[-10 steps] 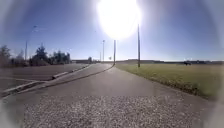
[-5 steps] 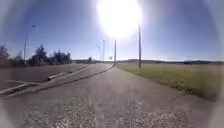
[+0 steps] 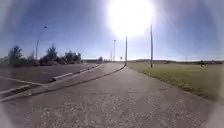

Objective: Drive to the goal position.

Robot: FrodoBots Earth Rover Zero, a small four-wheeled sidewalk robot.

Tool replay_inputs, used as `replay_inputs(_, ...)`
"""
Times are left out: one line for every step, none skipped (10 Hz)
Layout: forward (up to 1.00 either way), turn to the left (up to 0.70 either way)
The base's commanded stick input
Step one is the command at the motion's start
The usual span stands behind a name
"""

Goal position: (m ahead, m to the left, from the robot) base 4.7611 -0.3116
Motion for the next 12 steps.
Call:
replay_inputs(1.0, 0.0)
replay_inputs(1.0, 0.0)
replay_inputs(1.0, 0.0)
replay_inputs(1.0, 0.0)
replay_inputs(1.0, 0.0)
replay_inputs(1.0, 0.0)
replay_inputs(1.0, 0.0)
replay_inputs(1.0, 0.0)
replay_inputs(1.0, 0.0)
replay_inputs(1.0, 0.0)
replay_inputs(1.0, 0.0)
replay_inputs(1.0, 0.0)
